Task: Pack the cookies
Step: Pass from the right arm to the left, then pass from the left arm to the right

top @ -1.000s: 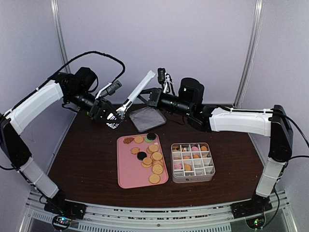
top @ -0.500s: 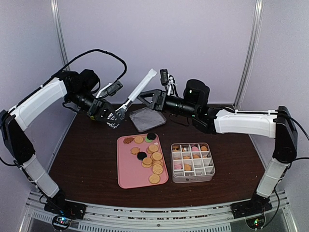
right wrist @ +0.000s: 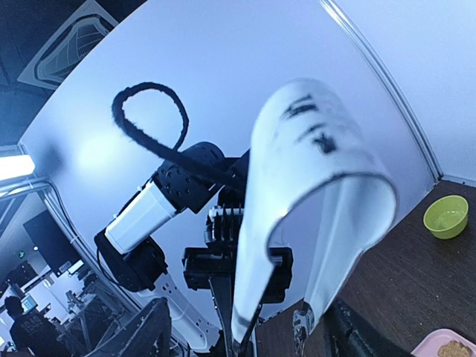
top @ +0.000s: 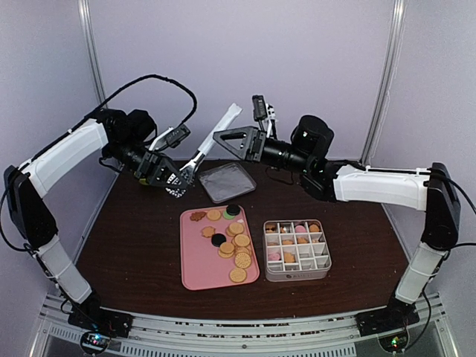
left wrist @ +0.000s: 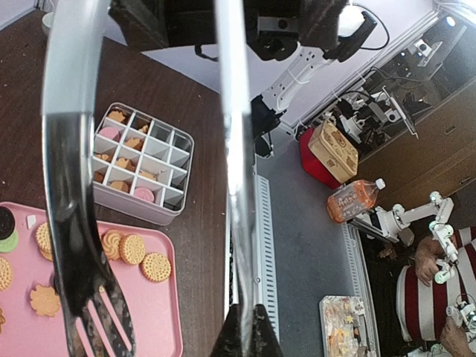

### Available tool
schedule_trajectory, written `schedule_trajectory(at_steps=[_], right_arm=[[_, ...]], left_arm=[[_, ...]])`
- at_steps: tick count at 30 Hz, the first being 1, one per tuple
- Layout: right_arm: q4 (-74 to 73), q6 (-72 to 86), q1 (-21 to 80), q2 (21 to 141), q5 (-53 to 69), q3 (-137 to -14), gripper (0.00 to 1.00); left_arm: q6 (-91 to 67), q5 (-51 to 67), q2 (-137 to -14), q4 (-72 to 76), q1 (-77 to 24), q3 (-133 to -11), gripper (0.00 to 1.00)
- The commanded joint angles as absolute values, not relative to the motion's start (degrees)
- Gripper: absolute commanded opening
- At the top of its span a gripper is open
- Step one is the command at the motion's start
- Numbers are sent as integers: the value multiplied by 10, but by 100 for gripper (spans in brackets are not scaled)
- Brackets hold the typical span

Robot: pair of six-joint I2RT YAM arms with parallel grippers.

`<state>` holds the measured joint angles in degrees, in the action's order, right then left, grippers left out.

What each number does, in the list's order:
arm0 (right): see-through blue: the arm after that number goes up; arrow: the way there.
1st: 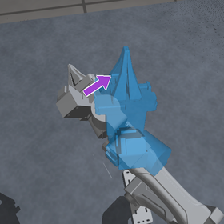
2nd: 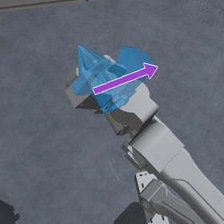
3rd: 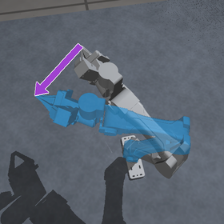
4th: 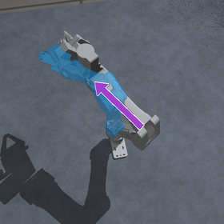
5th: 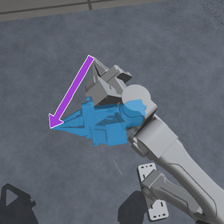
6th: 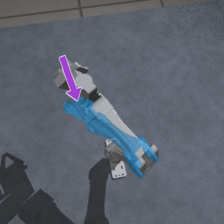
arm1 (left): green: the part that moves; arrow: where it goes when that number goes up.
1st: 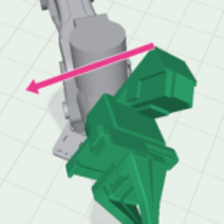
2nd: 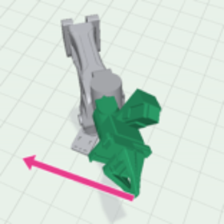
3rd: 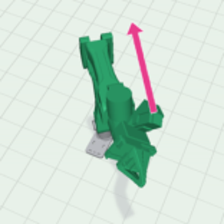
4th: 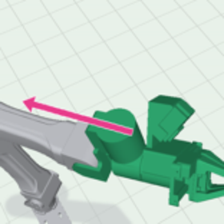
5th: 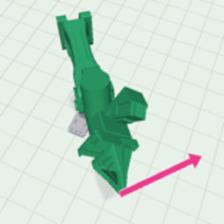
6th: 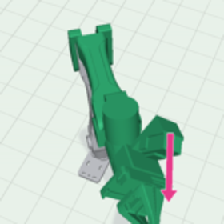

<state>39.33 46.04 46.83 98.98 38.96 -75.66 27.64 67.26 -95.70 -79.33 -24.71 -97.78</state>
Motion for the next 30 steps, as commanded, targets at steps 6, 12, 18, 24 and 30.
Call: schedule_trajectory(at_steps=[6, 12, 18, 24, 30], right_arm=[[413, 495, 465, 1045, 417, -824, 60], [409, 497, 466, 1048, 416, -831, 54], [419, 527, 470, 1068, 443, -849, 46], [435, 541, 470, 1067, 462, -837, 38], [464, 577, 469, 1078, 513, -839, 36]], left_arm=[[352, 681, -964, -868, -248, -1012, 0], [353, 659, -960, -856, -248, -999, 0], [350, 620, -960, -834, -248, -985, 2], [343, 581, -954, -821, -248, -991, 3], [340, 573, -953, -817, -248, -998, 6]])
